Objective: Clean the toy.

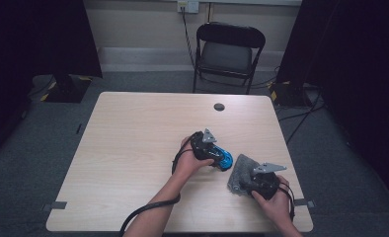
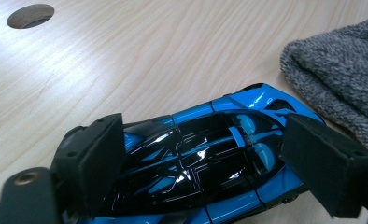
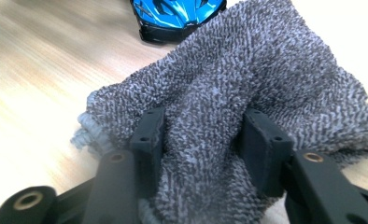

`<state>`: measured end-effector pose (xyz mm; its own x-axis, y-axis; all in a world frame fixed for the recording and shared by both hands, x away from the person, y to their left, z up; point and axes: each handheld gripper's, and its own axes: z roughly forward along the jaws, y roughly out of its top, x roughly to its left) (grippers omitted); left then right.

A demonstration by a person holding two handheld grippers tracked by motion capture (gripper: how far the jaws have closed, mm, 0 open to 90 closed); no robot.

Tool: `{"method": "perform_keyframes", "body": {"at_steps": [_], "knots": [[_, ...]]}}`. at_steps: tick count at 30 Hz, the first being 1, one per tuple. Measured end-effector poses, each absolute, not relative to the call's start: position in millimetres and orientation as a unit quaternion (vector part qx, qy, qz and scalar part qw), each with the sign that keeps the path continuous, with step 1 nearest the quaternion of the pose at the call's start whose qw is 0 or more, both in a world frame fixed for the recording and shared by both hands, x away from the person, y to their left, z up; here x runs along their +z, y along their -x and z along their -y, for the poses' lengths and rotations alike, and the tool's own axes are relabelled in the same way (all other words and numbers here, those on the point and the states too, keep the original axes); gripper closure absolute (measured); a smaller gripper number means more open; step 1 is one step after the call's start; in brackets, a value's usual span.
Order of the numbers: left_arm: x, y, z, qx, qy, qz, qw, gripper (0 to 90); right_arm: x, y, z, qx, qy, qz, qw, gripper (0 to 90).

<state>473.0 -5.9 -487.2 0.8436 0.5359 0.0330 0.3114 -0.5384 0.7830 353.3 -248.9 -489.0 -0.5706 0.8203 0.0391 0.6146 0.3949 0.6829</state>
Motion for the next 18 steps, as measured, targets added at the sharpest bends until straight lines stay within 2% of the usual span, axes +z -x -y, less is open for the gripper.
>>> {"method": "perform_keyframes", "body": {"at_steps": [2, 5, 9, 12, 18], "knots": [[-488, -474, 6, 0.135, -0.867, -0.247, 0.411, 5.4, -488, -356, 248, 0.333, -0.437, -0.822, 0.153, 55.8], [-486, -475, 5, 0.132, -0.871, -0.248, 0.403, 6.6, -488, -358, 248, 0.333, -0.436, -0.823, 0.149, 57.0], [-486, -475, 5, 0.132, -0.870, -0.249, 0.403, 6.5, -485, -362, 250, 0.326, -0.422, -0.835, 0.139, 67.4], [-486, -475, 4, 0.132, -0.871, -0.247, 0.403, 6.5, -483, -365, 252, 0.327, -0.419, -0.837, 0.129, 69.5], [-484, -477, 6, 0.130, -0.875, -0.249, 0.394, 6.5, -475, -374, 248, 0.309, -0.404, -0.847, 0.156, 73.8]]}}
